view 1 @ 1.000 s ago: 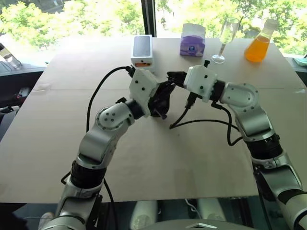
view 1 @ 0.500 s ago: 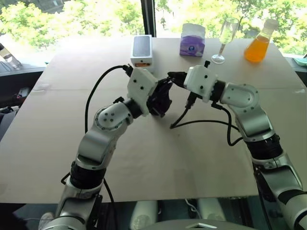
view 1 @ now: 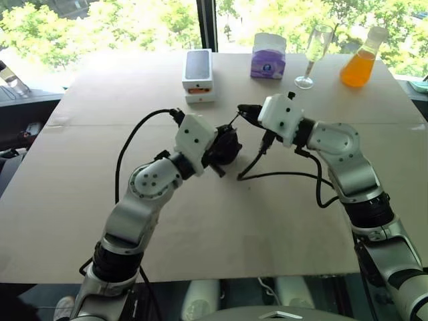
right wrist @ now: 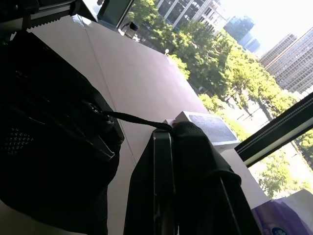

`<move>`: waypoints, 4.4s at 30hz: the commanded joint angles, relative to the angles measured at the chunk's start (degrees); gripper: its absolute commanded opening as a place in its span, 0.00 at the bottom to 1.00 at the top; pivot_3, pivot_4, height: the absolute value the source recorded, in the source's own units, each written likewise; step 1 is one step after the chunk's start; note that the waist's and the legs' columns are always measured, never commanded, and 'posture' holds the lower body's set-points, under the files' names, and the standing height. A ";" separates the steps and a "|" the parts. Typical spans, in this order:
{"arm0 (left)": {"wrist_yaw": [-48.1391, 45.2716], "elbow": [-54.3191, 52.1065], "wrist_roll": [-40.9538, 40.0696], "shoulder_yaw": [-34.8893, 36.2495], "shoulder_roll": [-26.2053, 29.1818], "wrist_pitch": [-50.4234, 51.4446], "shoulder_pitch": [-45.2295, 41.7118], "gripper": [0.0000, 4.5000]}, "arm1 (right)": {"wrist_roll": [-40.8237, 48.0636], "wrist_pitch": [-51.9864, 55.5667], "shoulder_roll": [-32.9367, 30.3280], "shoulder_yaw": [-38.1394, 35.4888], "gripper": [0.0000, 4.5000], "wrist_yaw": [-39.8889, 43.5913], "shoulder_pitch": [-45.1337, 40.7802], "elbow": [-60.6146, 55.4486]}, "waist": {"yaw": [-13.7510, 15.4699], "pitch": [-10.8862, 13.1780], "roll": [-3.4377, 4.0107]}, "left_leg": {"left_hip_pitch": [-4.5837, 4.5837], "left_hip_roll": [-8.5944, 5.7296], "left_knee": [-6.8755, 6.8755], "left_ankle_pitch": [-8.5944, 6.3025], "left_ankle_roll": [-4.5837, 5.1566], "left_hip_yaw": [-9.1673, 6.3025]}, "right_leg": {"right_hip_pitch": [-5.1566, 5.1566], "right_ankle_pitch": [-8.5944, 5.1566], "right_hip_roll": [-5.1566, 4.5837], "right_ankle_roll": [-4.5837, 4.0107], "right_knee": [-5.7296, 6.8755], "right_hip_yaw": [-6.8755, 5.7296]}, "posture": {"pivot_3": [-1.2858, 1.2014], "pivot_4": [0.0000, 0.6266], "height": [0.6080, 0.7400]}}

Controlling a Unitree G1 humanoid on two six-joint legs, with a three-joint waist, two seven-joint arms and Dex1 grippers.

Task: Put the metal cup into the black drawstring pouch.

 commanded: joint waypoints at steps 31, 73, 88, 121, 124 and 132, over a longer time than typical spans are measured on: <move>0.12 4.57 4.58 -3.70 -5.70 3.99 -13.04 0.69 | 4.92 5.59 0.57 -6.34 0.00 -6.46 -1.91 -4.08 | 0.09 0.00 0.00 | -0.02 -0.02 0.02 -0.01 0.03 0.01 | 0.00 0.00 0.01 0.01 0.01 0.01 | 0.52 0.24 1.00; -0.34 9.48 8.78 -5.47 -10.85 2.31 -16.52 0.41 | 7.04 5.86 -0.18 -5.98 0.00 -4.91 -1.09 -6.50 | 0.21 0.00 0.00 | -0.03 -0.01 0.04 -0.02 0.04 0.01 | -0.01 0.00 0.01 0.01 0.01 0.01 | 0.52 0.24 1.00; -0.73 8.03 9.38 -5.72 -9.97 2.40 -15.69 0.01 | 5.91 5.69 -1.17 -6.70 0.00 -6.18 -0.72 -4.06 | 0.21 0.00 0.00 | -0.03 -0.01 0.04 -0.02 0.05 0.01 | -0.01 0.00 0.00 0.01 0.02 0.01 | 0.52 0.24 1.00; -3.34 3.31 12.82 -10.47 -0.34 13.82 -1.28 0.01 | 14.37 13.94 -0.03 -21.90 0.00 -27.15 -6.01 14.18 | 0.61 0.01 0.03 | -0.03 -0.03 0.04 -0.04 0.09 0.07 | -0.04 0.00 -0.07 0.01 0.07 0.06 | 0.52 0.24 1.00; -3.41 3.96 12.99 -10.37 -0.78 12.17 -1.47 0.01 | 15.16 15.46 0.45 -21.22 0.00 -25.65 -4.76 12.57 | 0.15 0.01 0.03 | -0.02 0.01 0.03 -0.04 0.09 0.08 | -0.06 0.00 -0.01 0.00 0.09 0.08 | 0.52 0.24 1.00; -2.72 5.24 10.89 -6.34 -4.81 7.72 -2.97 0.01 | 17.46 18.73 1.20 -16.27 0.00 -18.69 1.42 4.00 | -0.09 0.01 0.04 | -0.03 0.04 0.02 -0.05 0.11 0.23 | -0.18 0.00 -0.01 0.01 0.15 0.23 | 0.52 0.24 1.00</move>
